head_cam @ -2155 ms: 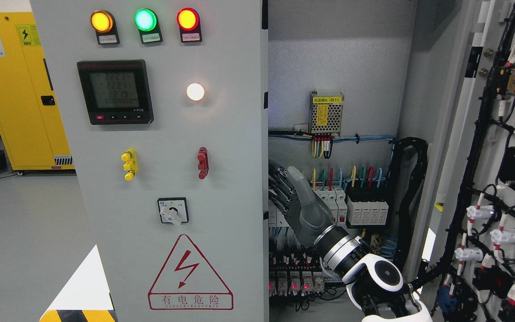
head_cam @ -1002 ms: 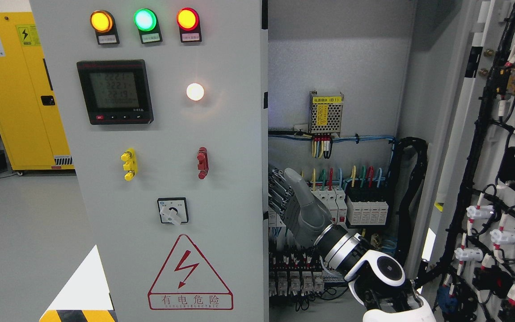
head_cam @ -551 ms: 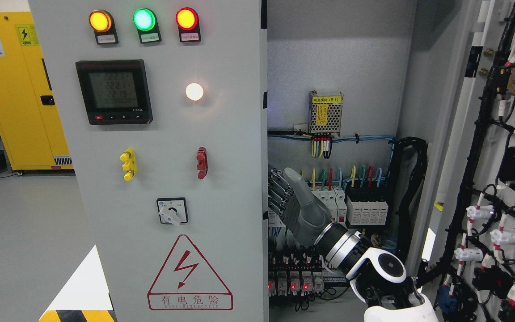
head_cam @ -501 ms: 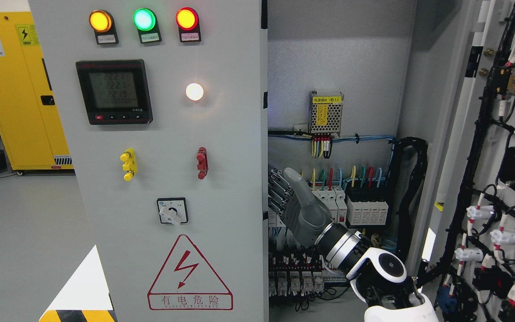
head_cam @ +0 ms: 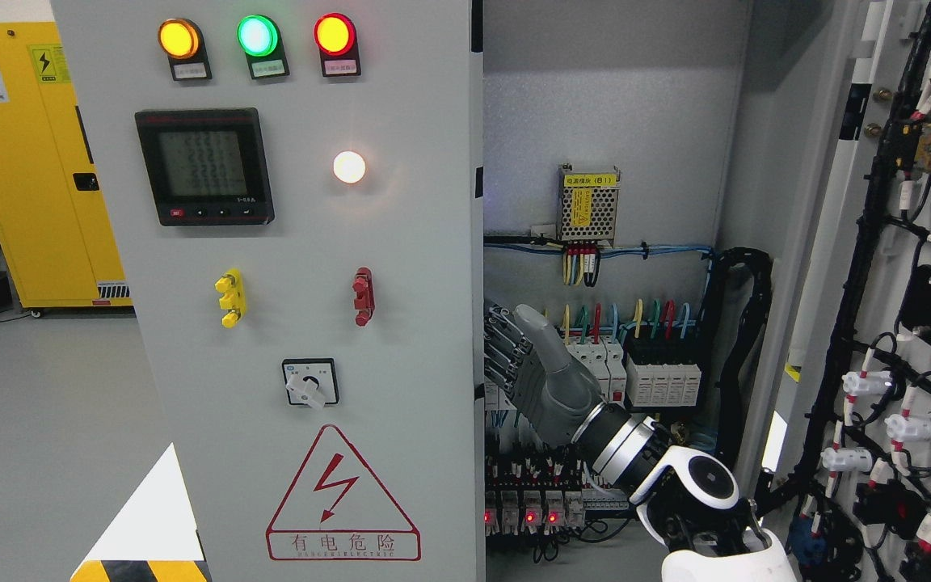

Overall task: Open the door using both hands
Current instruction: 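Hook right hand fingers behind the inner edge of the lamp door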

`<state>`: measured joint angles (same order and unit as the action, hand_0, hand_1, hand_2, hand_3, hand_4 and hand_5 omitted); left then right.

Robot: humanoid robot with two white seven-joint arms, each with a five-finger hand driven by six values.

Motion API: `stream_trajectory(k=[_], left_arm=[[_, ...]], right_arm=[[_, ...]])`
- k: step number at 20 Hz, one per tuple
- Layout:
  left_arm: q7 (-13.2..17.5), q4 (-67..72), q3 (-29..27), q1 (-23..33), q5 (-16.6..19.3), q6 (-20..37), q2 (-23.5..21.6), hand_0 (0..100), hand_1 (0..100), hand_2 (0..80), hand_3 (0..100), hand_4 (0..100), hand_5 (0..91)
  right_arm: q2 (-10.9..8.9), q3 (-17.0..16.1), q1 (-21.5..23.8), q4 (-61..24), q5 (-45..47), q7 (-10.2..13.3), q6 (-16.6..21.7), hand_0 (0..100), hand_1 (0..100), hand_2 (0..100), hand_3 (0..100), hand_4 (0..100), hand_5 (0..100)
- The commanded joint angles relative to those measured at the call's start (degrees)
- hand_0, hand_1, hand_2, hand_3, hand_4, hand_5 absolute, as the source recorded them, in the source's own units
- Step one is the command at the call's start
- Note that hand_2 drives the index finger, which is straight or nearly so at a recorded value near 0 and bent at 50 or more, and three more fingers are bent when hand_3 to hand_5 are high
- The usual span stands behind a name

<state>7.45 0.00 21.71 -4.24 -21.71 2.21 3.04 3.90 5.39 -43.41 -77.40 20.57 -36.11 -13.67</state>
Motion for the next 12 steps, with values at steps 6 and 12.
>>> stream_trajectory(k=[6,12], left_arm=[[0.0,0.9,0.0,0.0,0.0,0.0,0.1,0,0,0.0,8,0,0.0],[0.0,0.9,0.0,0.0,0.0,0.0,0.1,0,0,0.0,8,0,0.0]], right_arm=[[-0.04,-1.2,-1.2,0.4,-0.1,-1.5,0.1,22,10,0,0,0,0],[-0.04,-1.2,-1.4,0.5,0.0,-1.9,0.1,22,10,0,0,0,0]])
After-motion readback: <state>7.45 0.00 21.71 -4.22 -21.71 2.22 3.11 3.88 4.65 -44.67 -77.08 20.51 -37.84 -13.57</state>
